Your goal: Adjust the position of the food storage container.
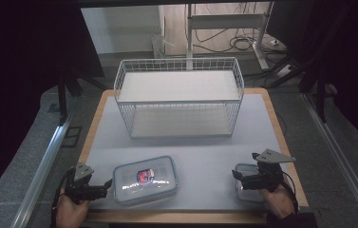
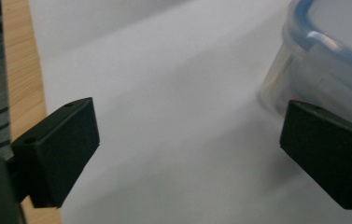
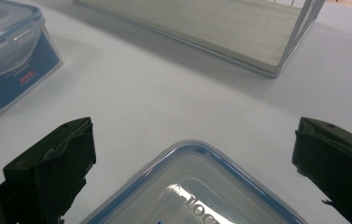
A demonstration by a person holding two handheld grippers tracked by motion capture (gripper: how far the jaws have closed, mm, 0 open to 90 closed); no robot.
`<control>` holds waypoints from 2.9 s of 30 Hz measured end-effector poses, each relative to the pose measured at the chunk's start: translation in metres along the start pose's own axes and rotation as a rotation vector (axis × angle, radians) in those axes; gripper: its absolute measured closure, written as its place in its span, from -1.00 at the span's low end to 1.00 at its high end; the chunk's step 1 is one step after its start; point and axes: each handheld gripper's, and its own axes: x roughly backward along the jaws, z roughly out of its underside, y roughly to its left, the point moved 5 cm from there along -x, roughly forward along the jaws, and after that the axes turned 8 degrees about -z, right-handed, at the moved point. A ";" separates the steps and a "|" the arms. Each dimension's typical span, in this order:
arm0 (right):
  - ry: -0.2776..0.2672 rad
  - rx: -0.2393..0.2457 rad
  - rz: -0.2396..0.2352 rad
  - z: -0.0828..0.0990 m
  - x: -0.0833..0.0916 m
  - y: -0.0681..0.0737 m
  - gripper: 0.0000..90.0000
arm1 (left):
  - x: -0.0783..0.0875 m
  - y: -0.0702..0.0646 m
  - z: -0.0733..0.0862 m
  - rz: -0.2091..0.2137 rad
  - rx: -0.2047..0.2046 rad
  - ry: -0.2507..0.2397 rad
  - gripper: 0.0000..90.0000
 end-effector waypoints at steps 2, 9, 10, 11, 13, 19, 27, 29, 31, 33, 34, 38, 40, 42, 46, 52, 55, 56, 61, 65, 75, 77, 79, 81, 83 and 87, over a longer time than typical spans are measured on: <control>0.007 0.008 -0.002 0.001 -0.002 0.002 -1.00 | 0.000 0.000 0.000 0.015 0.018 -0.010 -0.87; 0.061 0.017 0.013 0.005 -0.007 0.003 -1.00 | -0.002 0.002 0.003 0.031 0.069 0.008 -0.94; 0.064 0.015 0.011 0.005 -0.007 0.004 -1.00 | -0.003 0.002 0.004 0.017 0.064 0.014 -0.94; 0.063 0.015 0.007 0.005 -0.007 0.004 -1.00 | -0.003 0.003 0.004 0.005 0.058 0.019 -0.95; 0.064 0.014 -0.013 0.005 -0.006 0.005 -1.00 | -0.003 0.004 0.005 -0.005 0.056 0.020 -0.95; 0.070 0.012 -0.017 0.003 -0.003 0.012 -0.94 | -0.001 0.007 0.006 -0.019 0.066 0.007 -0.95; 0.101 0.009 -0.096 0.005 0.015 0.028 0.55 | 0.000 0.009 0.006 -0.021 0.070 -0.003 -0.94; 0.120 0.033 -0.110 0.009 0.020 0.035 0.82 | 0.000 0.008 0.006 -0.023 0.062 0.000 -0.94; 0.129 0.047 -0.121 0.012 0.023 0.040 0.94 | 0.000 0.007 0.006 -0.026 0.054 0.002 -0.94; 0.145 0.058 -0.130 0.017 0.027 0.044 0.98 | 0.000 0.006 0.006 -0.027 0.048 0.000 -0.94; 0.151 0.058 -0.137 0.019 0.028 0.046 0.99 | 0.000 0.006 0.006 -0.027 0.047 0.000 -0.94; 0.172 0.051 -0.178 0.032 0.037 0.056 0.99 | 0.000 0.006 0.006 -0.028 0.051 0.001 -0.93; 0.177 0.050 -0.200 0.036 0.041 0.060 0.99 | 0.000 0.006 0.006 -0.030 0.050 0.004 -0.93; 0.180 0.054 -0.216 0.037 0.042 0.062 0.99 | 0.000 0.006 0.007 -0.032 0.049 0.007 -0.93; 0.228 0.070 -0.294 0.046 0.044 0.071 0.99 | 0.000 0.005 0.007 -0.037 0.047 0.015 -0.93; 0.259 0.065 -0.289 0.053 0.041 0.065 0.99 | 0.000 0.005 0.009 -0.034 0.051 0.027 -0.93; 0.254 0.066 -0.285 0.052 0.041 0.061 0.99 | -0.001 0.006 0.010 -0.035 0.061 0.037 -0.91; 0.250 0.064 -0.275 0.051 0.040 0.057 0.99 | 0.000 0.006 0.010 -0.035 0.063 0.041 -0.90; 0.231 0.052 -0.247 0.049 0.039 0.047 0.99 | 0.000 0.005 0.011 -0.012 0.061 0.052 -0.89; 0.225 0.036 -0.222 0.047 0.037 0.036 0.99 | 0.002 0.003 0.011 0.027 0.056 0.049 -0.92; 0.258 0.020 -0.116 0.047 0.035 0.010 0.99 | 0.003 0.000 0.012 0.017 0.041 0.081 -0.82; 0.258 0.008 -0.076 0.048 0.039 0.000 0.99 | 0.004 -0.001 0.012 0.023 0.046 0.083 -0.80; 0.256 -0.002 -0.068 0.049 0.040 -0.003 0.99 | 0.004 -0.001 0.012 0.027 0.047 0.084 -0.78; 0.251 -0.015 -0.053 0.049 0.042 -0.009 0.99 | 0.005 -0.002 0.012 0.030 0.045 0.086 -0.76; 0.264 -0.026 0.001 0.051 0.044 -0.018 0.99 | 0.006 -0.003 0.013 0.034 0.046 0.087 -0.75; 0.282 -0.052 0.050 0.057 0.044 -0.029 0.99 | 0.009 -0.004 0.014 0.039 0.055 0.083 -0.72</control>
